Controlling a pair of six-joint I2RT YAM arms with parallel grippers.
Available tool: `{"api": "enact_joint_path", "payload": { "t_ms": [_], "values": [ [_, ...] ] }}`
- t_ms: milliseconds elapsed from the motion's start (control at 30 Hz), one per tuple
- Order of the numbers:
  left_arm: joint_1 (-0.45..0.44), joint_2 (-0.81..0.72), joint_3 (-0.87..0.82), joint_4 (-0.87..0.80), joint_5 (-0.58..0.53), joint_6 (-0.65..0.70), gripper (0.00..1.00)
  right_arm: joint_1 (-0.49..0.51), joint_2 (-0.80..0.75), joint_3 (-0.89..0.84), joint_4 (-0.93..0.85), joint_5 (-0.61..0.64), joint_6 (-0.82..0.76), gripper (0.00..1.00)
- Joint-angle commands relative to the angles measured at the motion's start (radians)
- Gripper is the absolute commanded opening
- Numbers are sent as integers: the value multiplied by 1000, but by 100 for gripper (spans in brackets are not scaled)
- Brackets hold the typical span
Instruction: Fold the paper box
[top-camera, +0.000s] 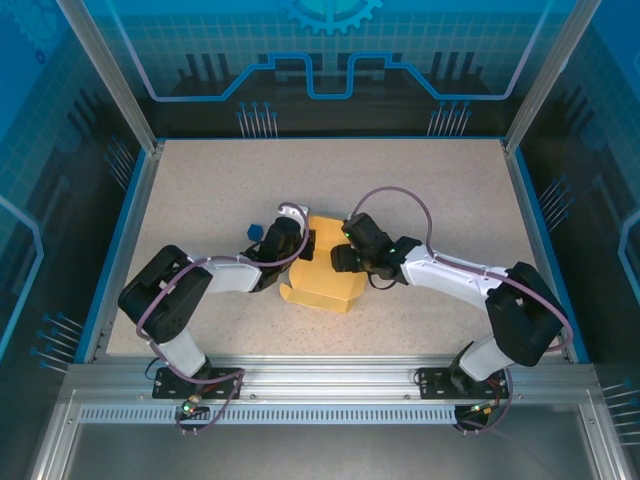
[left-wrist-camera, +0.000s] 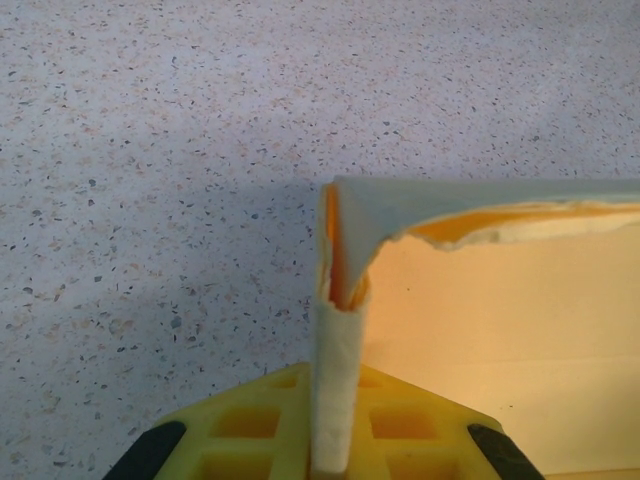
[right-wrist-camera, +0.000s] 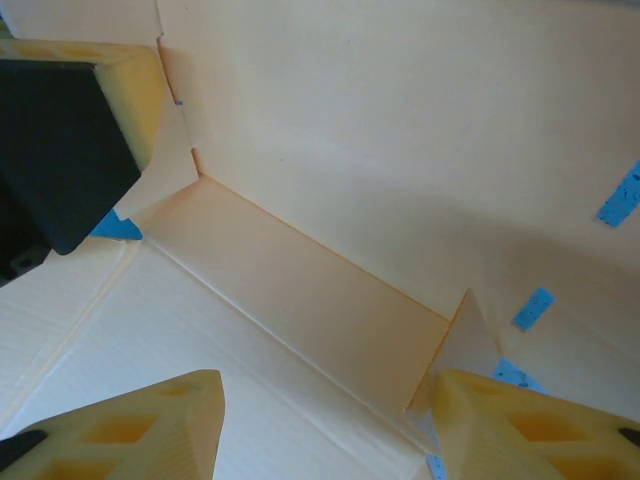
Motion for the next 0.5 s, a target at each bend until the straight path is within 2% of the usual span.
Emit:
{"api": "enact_joint_path", "payload": {
  "t_ms": [0,467],
  "values": [
    [-8,-26,8,6,-5,-13,12,21,23,29,9,-17,-14,58],
    [-8,-20,10,3,-12,-10,12,22,-158,46,-157,64,-195,59]
  ]
}}
